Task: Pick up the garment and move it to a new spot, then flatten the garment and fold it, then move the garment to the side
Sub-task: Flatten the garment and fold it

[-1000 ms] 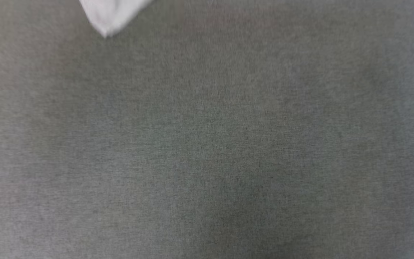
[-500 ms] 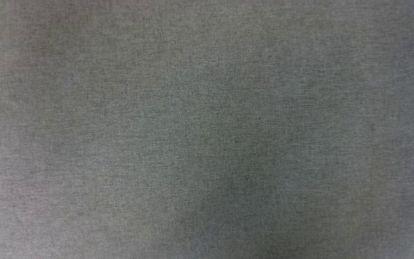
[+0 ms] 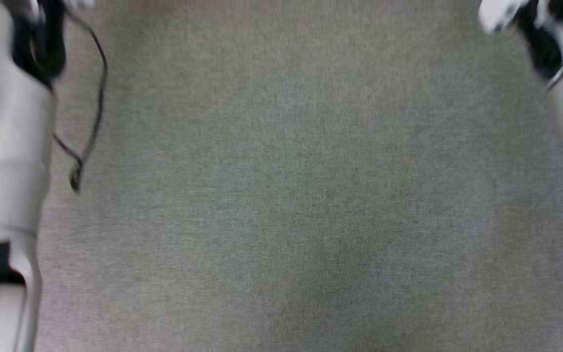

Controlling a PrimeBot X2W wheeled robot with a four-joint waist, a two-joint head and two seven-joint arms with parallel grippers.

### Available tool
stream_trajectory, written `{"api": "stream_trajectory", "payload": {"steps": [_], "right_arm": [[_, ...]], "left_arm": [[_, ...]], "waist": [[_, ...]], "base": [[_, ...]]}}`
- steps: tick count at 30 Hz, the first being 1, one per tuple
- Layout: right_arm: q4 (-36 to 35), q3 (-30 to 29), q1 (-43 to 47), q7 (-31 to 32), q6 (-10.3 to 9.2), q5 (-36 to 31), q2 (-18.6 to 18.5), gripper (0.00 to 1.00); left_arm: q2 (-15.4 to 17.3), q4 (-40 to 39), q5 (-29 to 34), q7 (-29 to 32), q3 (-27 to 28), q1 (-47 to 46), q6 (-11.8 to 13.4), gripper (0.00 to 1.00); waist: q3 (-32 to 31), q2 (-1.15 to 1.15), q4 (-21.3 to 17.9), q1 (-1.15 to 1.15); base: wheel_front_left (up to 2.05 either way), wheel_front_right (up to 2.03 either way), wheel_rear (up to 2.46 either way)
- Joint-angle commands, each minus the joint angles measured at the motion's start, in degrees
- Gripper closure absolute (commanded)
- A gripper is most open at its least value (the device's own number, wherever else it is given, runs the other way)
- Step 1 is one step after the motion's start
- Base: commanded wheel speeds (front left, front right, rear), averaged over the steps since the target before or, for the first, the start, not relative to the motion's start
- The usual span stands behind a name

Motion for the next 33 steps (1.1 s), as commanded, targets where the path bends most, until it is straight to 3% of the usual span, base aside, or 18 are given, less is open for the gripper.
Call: {"api": "stream_trajectory", "payload": {"steps": [1,8,13,18,23,24,29,33], "right_arm": [[-0.38,1.01,5.38,-1.51,-0.04,1.85,-0.34,1.0],[-5.17,5.79,22.49,-3.05,-0.04,6.93,-3.91,1.0],[-11.31,7.73,33.8,-2.92,-0.04,9.01,-6.13,1.0],[-18.38,7.06,43.96,-1.54,-0.04,9.47,-8.28,1.0],[-26.06,4.53,54.21,1.84,-0.04,9.03,-9.41,1.0],[-26.06,4.53,54.21,1.84,-0.04,9.03,-9.41,1.0],[-33.88,0.16,64.17,6.77,-0.03,6.99,-8.99,1.0],[-40.36,-3.54,70.81,11.98,-0.03,5.44,-8.32,1.0]], "left_arm": [[-0.15,0.14,-1.3,-0.59,0.6,5.73,-0.38,1.0],[0.4,-4.03,-4.0,2.79,-0.3,24.32,-0.2,1.0],[2.52,-12.77,-4.57,5.55,-1.05,37.75,3.05,1.0],[5.78,-25.71,-6.32,8.5,0.54,53.43,9.3,1.0],[8.41,-41.91,-7.59,11.64,2.51,68.18,17.5,1.0],[8.41,-41.91,-7.59,11.64,2.51,68.18,17.5,1.0],[10.99,-56.09,-7.25,15.79,3.14,79.18,24.74,1.0],[12.28,-65.11,-7.03,18.94,3.0,84.52,29.14,1.0]], "waist": [[-6.03,0.0,1.11,0.0],[-15.57,0.0,2.58,0.0],[-21.24,0.0,2.73,0.0],[-26.27,0.0,1.74,0.0],[-29.53,0.0,1.46,0.0],[-29.53,0.0,1.46,0.0],[-31.67,0.0,1.65,0.0],[-32.46,0.0,1.95,0.0]], "base": [[0.0,0.0,0.0],[0.0,0.0,0.0],[0.0,0.0,0.0],[0.0,0.0,0.0],[0.0,0.0,0.0],[0.0,0.0,0.0],[0.0,0.0,0.0],[0.0,0.0,0.0]]}}
